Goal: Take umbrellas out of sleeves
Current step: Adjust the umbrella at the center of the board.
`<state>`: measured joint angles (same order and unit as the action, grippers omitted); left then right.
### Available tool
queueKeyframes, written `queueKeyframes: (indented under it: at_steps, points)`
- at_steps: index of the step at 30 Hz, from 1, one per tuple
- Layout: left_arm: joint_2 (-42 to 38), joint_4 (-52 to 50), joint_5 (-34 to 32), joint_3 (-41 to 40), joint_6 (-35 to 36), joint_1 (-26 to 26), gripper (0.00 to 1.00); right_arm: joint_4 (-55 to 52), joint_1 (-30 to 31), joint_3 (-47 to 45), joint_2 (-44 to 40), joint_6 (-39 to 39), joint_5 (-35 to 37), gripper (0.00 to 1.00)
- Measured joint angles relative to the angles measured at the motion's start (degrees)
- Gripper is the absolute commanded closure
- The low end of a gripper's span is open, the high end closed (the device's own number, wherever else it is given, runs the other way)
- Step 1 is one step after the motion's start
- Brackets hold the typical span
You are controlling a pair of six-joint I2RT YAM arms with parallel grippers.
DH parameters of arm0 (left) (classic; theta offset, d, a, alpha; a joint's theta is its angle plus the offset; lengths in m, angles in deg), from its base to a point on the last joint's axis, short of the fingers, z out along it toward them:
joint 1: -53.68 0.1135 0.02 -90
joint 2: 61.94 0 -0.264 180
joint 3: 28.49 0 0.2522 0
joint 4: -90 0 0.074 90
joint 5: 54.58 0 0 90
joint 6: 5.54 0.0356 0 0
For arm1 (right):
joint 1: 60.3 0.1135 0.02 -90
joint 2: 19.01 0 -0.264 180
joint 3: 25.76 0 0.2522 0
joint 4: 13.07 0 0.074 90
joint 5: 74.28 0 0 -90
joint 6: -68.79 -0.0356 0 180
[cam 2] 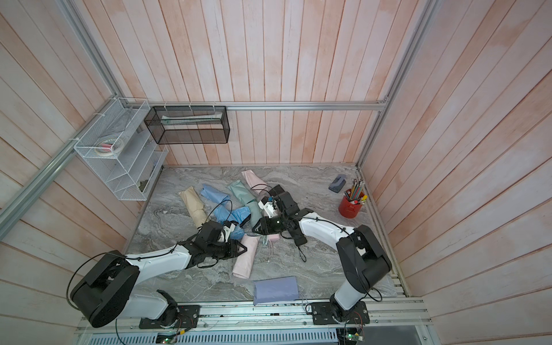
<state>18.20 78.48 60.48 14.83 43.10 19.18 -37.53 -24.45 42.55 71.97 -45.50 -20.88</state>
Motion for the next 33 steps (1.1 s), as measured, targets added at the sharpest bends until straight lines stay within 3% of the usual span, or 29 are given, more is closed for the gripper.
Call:
queueKeyframes:
  at_steps: [6, 11, 17, 23, 33]
  points:
    - [-8.20, -3.08, 0.00, -2.91, -0.22, -0.33, 0.48, 1.14, 1.01, -13.46, -7.52, -2.34, -1.49, 0.57]
    - [-13.18, -4.94, 0.00, -6.40, -1.03, -4.13, 0.46, 6.56, 2.38, -15.72, -3.93, -6.36, -3.61, 0.55]
    - [-10.23, -4.31, 0.46, -9.11, -1.77, -5.18, 0.46, 13.29, 2.64, -15.10, 2.89, -10.12, -5.14, 0.56]
    - [-8.02, -2.97, 1.46, -8.04, -1.64, -5.31, 0.47, 16.22, 3.34, -8.96, 10.14, -12.00, -5.75, 0.56]
    - [-4.68, -1.22, 4.94, -5.44, -1.57, -6.49, 0.47, 13.33, 6.10, 9.44, 18.23, -10.19, -5.16, 0.56]
